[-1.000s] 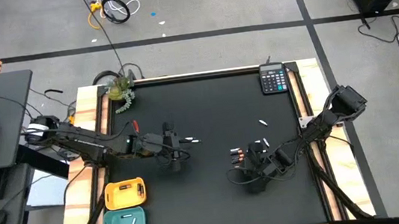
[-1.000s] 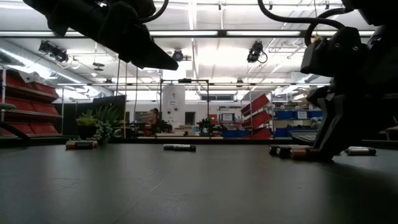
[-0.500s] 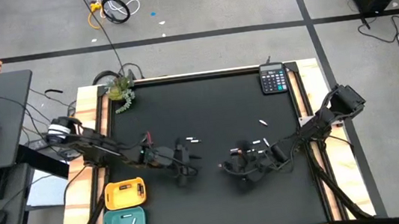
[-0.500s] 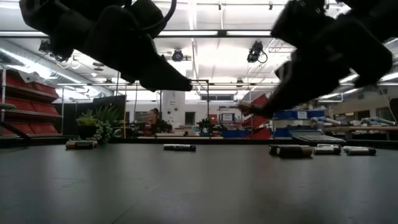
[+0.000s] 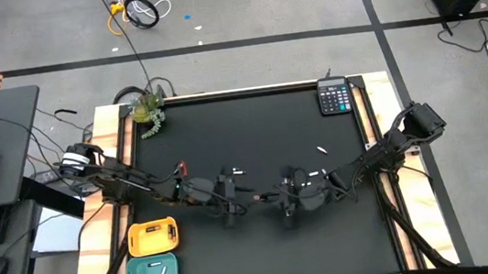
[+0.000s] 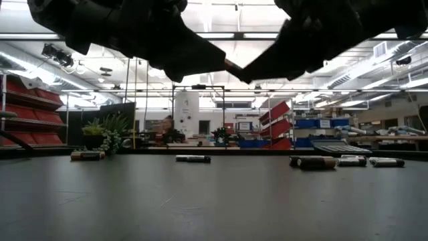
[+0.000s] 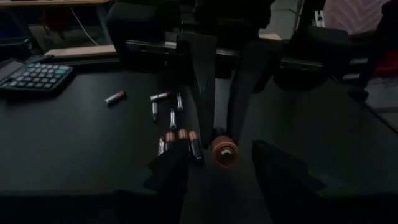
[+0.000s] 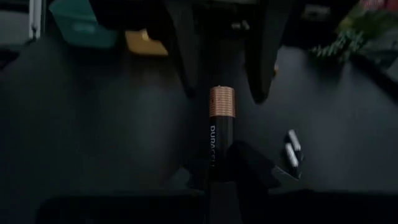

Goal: Sort batteries
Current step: Put the black battery into the yellow bin, then put the silver battery into the green bin

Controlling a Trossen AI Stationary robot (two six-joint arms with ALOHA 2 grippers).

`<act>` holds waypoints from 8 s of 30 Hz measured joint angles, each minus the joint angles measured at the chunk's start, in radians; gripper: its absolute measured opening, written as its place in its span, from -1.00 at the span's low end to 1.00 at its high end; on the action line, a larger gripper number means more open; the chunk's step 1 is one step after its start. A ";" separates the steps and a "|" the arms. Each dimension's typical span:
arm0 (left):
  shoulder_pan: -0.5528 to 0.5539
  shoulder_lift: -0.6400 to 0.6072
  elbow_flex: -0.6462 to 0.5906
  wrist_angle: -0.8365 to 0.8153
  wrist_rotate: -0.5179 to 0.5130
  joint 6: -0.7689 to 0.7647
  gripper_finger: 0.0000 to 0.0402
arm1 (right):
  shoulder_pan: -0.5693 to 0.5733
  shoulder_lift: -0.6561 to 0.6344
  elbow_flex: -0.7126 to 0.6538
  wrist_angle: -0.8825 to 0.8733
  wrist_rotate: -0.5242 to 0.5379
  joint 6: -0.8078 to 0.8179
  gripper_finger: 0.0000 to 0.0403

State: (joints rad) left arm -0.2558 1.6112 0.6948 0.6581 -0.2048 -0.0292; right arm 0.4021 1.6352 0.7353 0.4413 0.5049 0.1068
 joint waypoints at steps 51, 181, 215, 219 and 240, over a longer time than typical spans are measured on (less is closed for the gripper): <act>-0.351 -0.760 0.000 -1.431 0.115 -1.011 -0.74 | -0.384 -0.005 0.002 0.206 -0.064 -0.452 -0.12; 0.559 -0.010 0.180 -0.741 0.053 0.070 -0.15 | -0.274 -0.097 -0.156 0.222 -0.242 -0.110 -0.25; 0.669 0.149 0.414 -1.140 0.150 0.053 -0.14 | -0.266 -0.097 -0.291 0.390 -0.219 -0.106 -0.25; 0.656 0.092 0.414 -1.202 0.050 -0.051 -0.14 | -0.266 -0.097 -0.291 0.396 -0.213 -0.120 -0.25; 0.560 0.117 0.346 -1.120 -0.062 -0.395 -0.14 | -0.194 -0.082 -0.291 0.447 -0.174 -0.197 -0.25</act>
State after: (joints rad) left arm 0.3042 1.7287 1.0409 -0.4621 -0.2666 -0.4241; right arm 0.2079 1.5532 0.4442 0.8879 0.3307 -0.0906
